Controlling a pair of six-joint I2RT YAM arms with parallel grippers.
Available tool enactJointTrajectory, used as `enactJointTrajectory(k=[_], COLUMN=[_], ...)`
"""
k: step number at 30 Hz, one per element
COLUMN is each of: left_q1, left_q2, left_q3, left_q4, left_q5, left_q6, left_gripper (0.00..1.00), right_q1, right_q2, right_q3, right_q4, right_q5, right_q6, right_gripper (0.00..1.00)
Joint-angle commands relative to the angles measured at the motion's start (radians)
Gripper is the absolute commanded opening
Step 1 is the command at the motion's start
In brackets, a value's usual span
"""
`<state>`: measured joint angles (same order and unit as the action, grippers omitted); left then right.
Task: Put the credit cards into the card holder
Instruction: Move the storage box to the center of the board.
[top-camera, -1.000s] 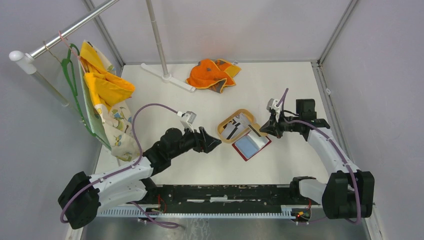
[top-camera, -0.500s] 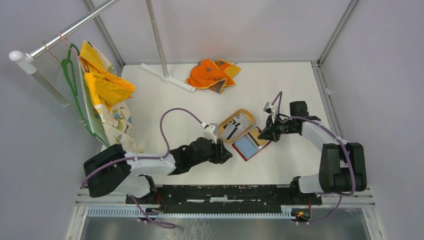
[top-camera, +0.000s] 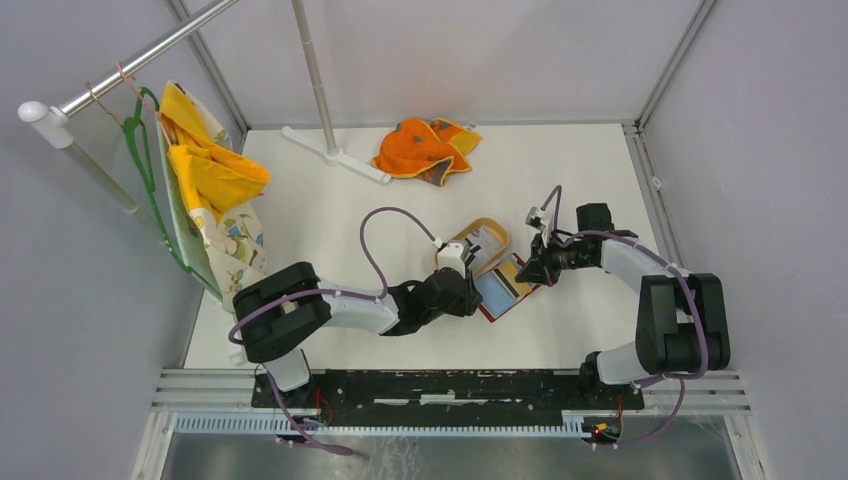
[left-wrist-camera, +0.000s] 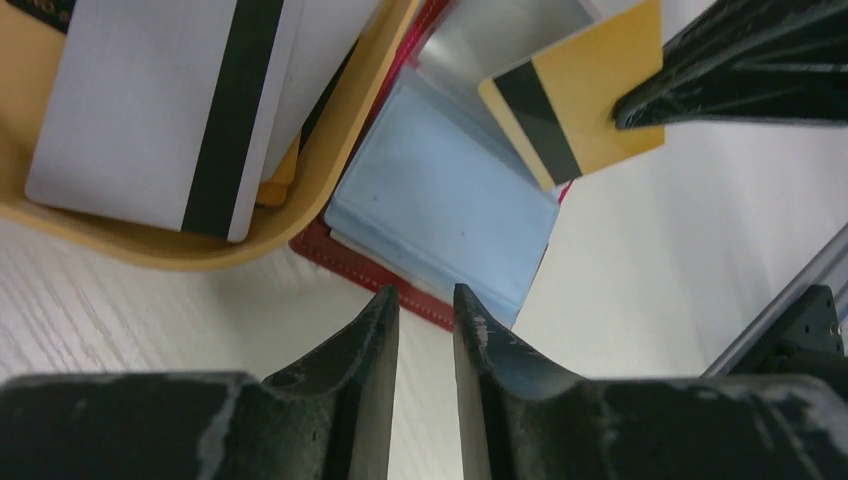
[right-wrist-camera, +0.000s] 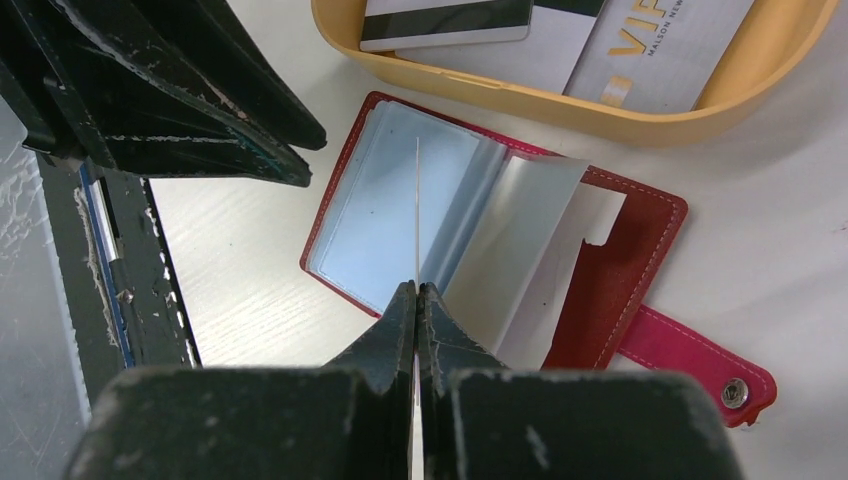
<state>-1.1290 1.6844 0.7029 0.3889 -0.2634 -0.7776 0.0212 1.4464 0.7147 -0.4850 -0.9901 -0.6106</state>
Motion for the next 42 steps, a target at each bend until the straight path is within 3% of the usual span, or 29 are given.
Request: enactJointTrajectory(k=[1,10,26,35,37,42], left_q1=[-0.001,0.038,0.131,0.112,0.096,0.049], left_q2=[0.031,0.094,0.091,-0.081,-0.119,-0.149], left_q3=[0.097,0.211,0.236,0.044,-0.018,-0.094], left_q4=[-0.033,-0.135,-0.145,0.018,0.073,0.153], left_q5=[-0.116,-0.154,-0.12,0.109,0.129,0.109], left_q6=[0.05,0.129,0.225,0.168,0.13,0.03], left_gripper=[0.33,0.32,0.33,0.44,0.5,0.5], right_q1=[-0.006,-0.012,-0.013,-0.015,-0.044,-0.063], right_q2=[0.002,0.005,0.073,0.124,0.122,0.071], right_q3=[0.037,0.018,-0.015,-0.036,-0.045,-0.097], right_q4=[-0.014,0.049,0.153,0.188,0.202,0.288], right_q5=[-0.021,-0.006,0.028,-0.023,-0.033,-0.038], right_q6=[-0.01,0.075,0.322,0.423,0.448,0.545], right_gripper=[0.0,0.0,0.0,0.0,0.0,0.0])
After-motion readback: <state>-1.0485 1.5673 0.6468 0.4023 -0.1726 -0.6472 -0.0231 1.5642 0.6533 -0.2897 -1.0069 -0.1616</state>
